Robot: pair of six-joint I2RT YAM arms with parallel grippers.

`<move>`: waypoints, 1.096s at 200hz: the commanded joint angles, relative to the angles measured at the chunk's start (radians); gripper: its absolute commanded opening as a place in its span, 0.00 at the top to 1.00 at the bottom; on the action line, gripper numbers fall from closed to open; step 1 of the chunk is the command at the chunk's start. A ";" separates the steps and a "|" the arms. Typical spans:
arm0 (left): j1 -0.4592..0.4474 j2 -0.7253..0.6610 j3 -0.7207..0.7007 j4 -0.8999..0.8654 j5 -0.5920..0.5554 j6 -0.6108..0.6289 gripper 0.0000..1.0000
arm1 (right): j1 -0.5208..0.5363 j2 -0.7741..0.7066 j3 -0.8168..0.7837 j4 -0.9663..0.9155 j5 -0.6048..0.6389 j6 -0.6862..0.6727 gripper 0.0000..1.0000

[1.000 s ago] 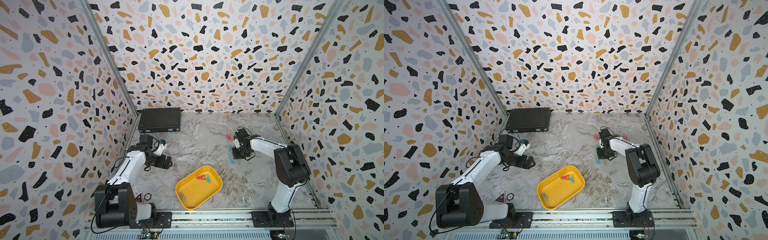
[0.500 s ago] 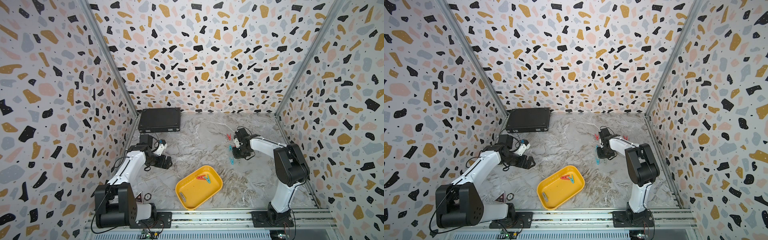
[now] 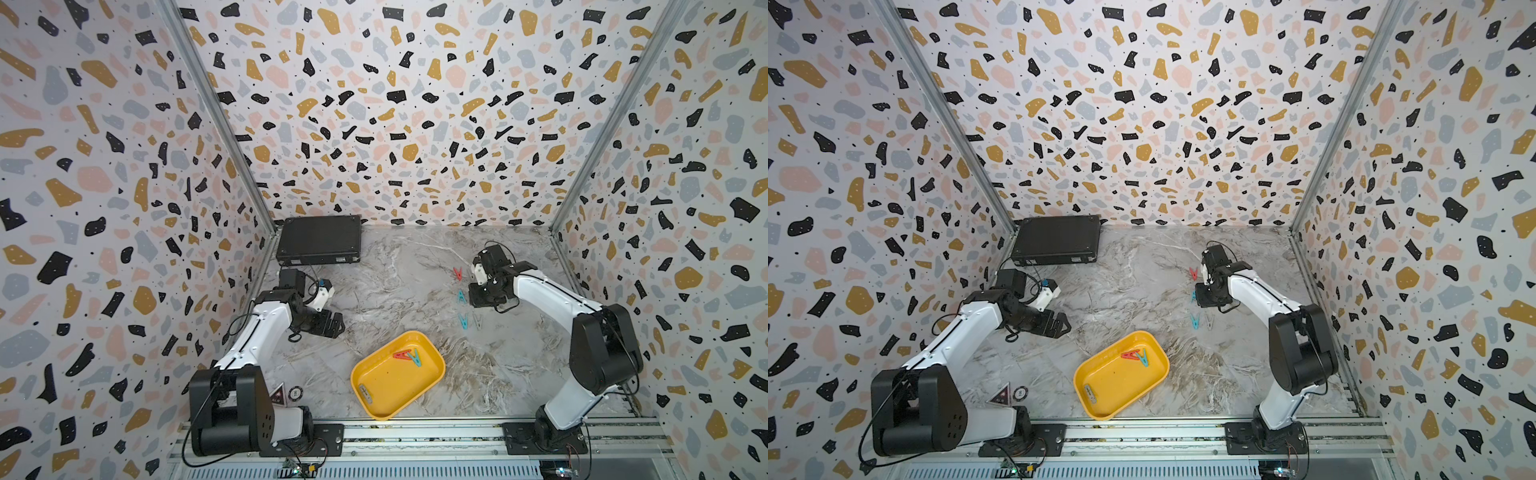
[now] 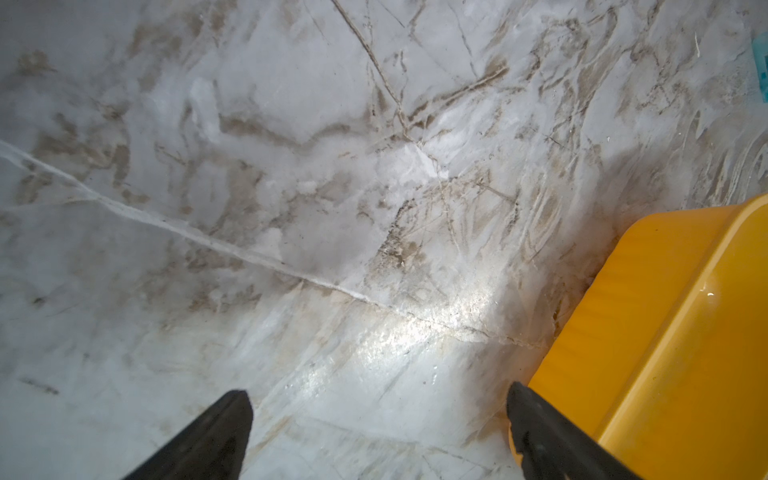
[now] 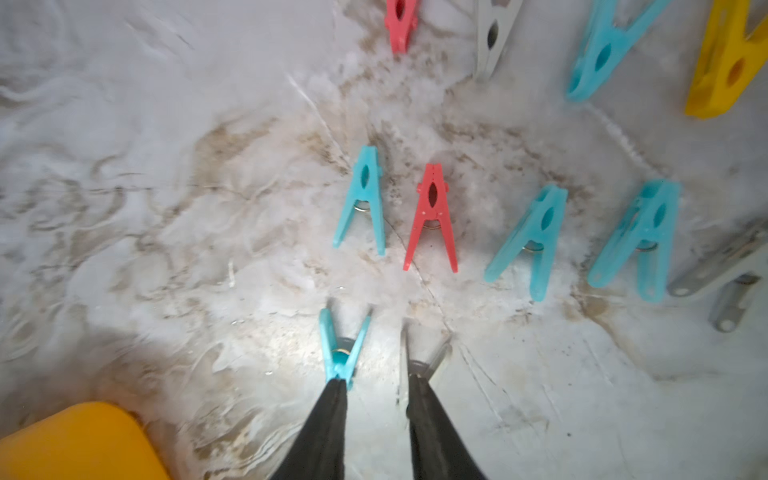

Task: Take the clothespins out of the storage box
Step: Place the clothespin at the center of the board, then pick up the clothespin from the storage box.

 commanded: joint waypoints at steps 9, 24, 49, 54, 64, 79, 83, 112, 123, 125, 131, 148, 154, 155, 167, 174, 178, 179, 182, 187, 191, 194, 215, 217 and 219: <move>0.005 0.000 -0.013 0.008 0.007 0.004 0.00 | 0.047 -0.145 0.044 -0.089 -0.064 0.016 0.66; 0.007 -0.005 -0.013 0.016 -0.014 -0.003 0.00 | 0.103 -0.188 0.052 -0.124 -0.059 0.017 0.66; 0.026 -0.016 -0.012 0.021 -0.032 -0.012 0.00 | 0.230 -0.237 0.042 -0.153 -0.043 0.033 0.63; 0.031 -0.019 -0.012 0.023 -0.034 -0.013 0.00 | 0.259 -0.241 0.039 -0.156 -0.036 0.037 0.63; 0.044 -0.026 -0.012 0.025 -0.036 -0.016 0.00 | 0.314 -0.243 0.036 -0.160 -0.023 0.047 0.63; 0.059 -0.035 -0.015 0.028 -0.042 -0.018 0.00 | 0.391 -0.232 0.028 -0.150 -0.015 0.058 0.63; 0.062 -0.038 -0.016 0.030 -0.044 -0.019 0.00 | 0.409 -0.226 0.026 -0.150 -0.011 0.062 0.62; 0.071 -0.042 -0.019 0.032 -0.047 -0.019 0.00 | 0.523 -0.174 0.026 -0.143 0.030 0.084 0.61; 0.071 -0.041 -0.020 0.032 -0.044 -0.018 0.00 | 0.553 -0.153 0.023 -0.134 0.047 0.092 0.60; 0.071 -0.040 -0.020 0.031 -0.043 -0.017 0.00 | 0.557 -0.149 0.022 -0.133 0.048 0.094 0.60; 0.071 -0.038 -0.019 0.032 -0.042 -0.017 0.00 | 0.571 -0.139 0.019 -0.123 0.051 0.098 0.60; 0.071 -0.033 -0.020 0.033 -0.040 -0.017 0.00 | 0.607 -0.102 0.010 -0.096 0.056 0.109 0.59; 0.071 -0.032 -0.019 0.033 -0.040 -0.017 0.00 | 0.619 -0.088 0.009 -0.089 0.058 0.113 0.59; 0.071 -0.031 -0.019 0.033 -0.040 -0.017 0.00 | 0.621 -0.086 0.008 -0.088 0.058 0.114 0.59; 0.071 -0.029 -0.019 0.032 -0.038 -0.015 0.00 | 0.644 -0.054 0.008 -0.080 0.066 0.117 0.59; 0.071 -0.029 -0.020 0.032 -0.038 -0.015 0.00 | 0.657 -0.035 0.010 -0.077 0.070 0.117 0.59; 0.071 -0.030 -0.020 0.033 -0.038 -0.015 0.00 | 0.662 -0.025 0.012 -0.078 0.074 0.117 0.59; 0.071 -0.029 -0.020 0.033 -0.038 -0.015 0.00 | 0.664 -0.023 0.012 -0.077 0.074 0.117 0.59; 0.071 -0.030 -0.020 0.032 -0.039 -0.015 0.00 | 0.668 -0.015 0.012 -0.077 0.077 0.117 0.59; 0.071 -0.030 -0.019 0.032 -0.040 -0.015 0.00 | 0.676 -0.005 0.013 -0.074 0.081 0.119 0.59; 0.071 -0.030 -0.019 0.032 -0.040 -0.015 0.00 | 0.681 0.005 0.014 -0.074 0.083 0.119 0.59; 0.072 -0.030 -0.020 0.032 -0.040 -0.014 0.00 | 0.684 0.011 0.014 -0.073 0.083 0.119 0.59; 0.071 -0.026 -0.019 0.032 -0.038 -0.014 0.00 | 0.698 0.056 0.016 -0.065 0.084 0.128 0.59; 0.071 -0.026 -0.019 0.032 -0.038 -0.015 0.00 | 0.699 0.059 0.016 -0.065 0.084 0.128 0.59; 0.071 -0.026 -0.019 0.032 -0.038 -0.015 0.00 | 0.700 0.064 0.017 -0.063 0.083 0.129 0.59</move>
